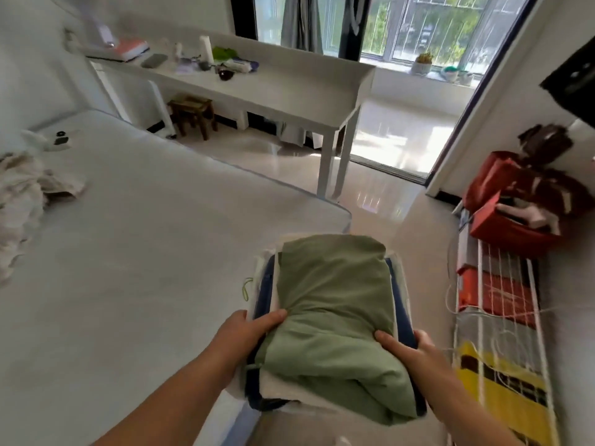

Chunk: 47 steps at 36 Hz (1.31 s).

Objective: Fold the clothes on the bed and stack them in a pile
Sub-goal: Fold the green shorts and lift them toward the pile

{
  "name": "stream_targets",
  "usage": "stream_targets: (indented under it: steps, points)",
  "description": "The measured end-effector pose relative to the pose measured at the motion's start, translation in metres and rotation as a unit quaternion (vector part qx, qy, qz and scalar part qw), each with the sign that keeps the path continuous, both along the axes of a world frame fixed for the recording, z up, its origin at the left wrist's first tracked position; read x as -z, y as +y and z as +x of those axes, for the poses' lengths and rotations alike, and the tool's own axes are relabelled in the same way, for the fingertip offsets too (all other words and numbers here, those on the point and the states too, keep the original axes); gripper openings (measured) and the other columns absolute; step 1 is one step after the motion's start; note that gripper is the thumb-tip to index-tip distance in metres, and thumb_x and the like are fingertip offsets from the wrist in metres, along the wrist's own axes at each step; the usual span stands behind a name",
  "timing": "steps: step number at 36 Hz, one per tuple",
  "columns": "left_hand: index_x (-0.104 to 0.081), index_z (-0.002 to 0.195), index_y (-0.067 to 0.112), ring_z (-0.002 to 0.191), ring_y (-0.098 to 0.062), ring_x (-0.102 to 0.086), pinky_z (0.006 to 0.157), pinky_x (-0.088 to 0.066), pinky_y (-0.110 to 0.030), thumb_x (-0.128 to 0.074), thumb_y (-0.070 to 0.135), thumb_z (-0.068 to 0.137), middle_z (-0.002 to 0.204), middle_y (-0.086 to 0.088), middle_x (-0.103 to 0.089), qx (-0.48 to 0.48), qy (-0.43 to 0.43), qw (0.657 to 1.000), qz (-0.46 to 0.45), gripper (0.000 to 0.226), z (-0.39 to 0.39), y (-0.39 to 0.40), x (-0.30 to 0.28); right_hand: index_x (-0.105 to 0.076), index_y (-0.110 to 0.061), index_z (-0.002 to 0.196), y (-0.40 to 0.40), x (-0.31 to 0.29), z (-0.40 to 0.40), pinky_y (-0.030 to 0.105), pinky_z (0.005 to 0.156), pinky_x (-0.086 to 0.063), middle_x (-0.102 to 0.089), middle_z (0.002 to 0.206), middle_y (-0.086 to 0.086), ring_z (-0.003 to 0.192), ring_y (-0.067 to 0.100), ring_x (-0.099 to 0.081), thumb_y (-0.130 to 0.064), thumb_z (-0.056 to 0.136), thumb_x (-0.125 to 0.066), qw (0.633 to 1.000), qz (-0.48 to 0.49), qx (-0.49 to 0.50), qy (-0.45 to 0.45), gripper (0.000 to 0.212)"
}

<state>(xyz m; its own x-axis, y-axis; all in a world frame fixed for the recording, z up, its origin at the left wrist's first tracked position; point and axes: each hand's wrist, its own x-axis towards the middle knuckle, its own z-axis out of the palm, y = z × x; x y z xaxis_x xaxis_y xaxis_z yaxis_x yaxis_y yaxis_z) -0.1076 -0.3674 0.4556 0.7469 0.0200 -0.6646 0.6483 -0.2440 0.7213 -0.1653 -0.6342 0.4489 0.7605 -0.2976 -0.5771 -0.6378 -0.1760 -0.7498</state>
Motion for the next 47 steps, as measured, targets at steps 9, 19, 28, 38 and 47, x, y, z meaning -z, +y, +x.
stream_targets:
  steps: [9,19,28,38,47]
  points:
    - [-0.055,0.117,0.006,0.094,-0.023,-0.061,0.073,-0.052,-0.034,-0.073,0.059,0.064,0.108,-0.009,-0.063,0.031,0.011,0.999,0.017,0.076,0.078,-0.112,0.007,-0.052,-0.023,0.093,-0.113,0.008,0.068,0.038,0.075,-0.049,-0.064,0.09,-0.001,0.084,0.021,-0.061,-0.051,0.066,-0.075,0.999,-0.027,-0.005,0.018,0.045]
    - [-0.055,0.115,0.006,0.09,-0.021,-0.059,0.065,-0.045,-0.03,-0.07,0.057,0.07,0.104,-0.008,-0.062,0.047,0.001,0.998,0.035,0.07,0.228,-0.181,0.021,-0.051,-0.023,0.09,-0.171,0.017,0.2,0.032,0.066,-0.047,-0.063,0.089,-0.002,0.081,0.016,-0.06,-0.047,0.07,-0.074,0.999,-0.018,0.029,-0.005,0.039]
    - [-0.053,0.112,0.009,0.084,-0.014,-0.056,0.059,-0.04,-0.025,-0.068,0.058,0.071,0.096,-0.002,-0.058,0.113,-0.003,0.993,0.026,0.066,0.384,-0.286,0.011,-0.054,-0.02,0.084,-0.263,-0.01,0.321,0.033,0.066,-0.047,-0.066,0.087,0.001,0.081,0.02,-0.062,-0.045,0.069,-0.075,0.995,-0.049,0.084,0.002,0.036]
    - [-0.059,0.105,0.009,0.085,-0.02,-0.062,0.062,-0.044,-0.028,-0.071,0.055,0.071,0.095,-0.006,-0.065,-0.009,0.007,1.0,0.019,0.059,0.489,-0.353,0.021,-0.056,-0.02,0.088,-0.354,0.011,0.488,0.036,0.073,-0.05,-0.067,0.087,0.0,0.081,0.019,-0.063,-0.054,0.066,-0.074,0.997,-0.073,-0.037,0.016,0.044]
    - [-0.057,0.105,0.013,0.081,-0.014,-0.059,0.057,-0.041,-0.027,-0.067,0.063,0.068,0.092,0.001,-0.062,-0.206,0.013,0.976,0.064,0.062,0.522,-0.366,0.009,-0.053,-0.014,0.088,-0.366,0.0,0.637,0.036,0.071,-0.047,-0.064,0.084,0.004,0.078,0.02,-0.058,-0.046,0.071,-0.076,0.974,-0.069,-0.217,0.004,0.042]
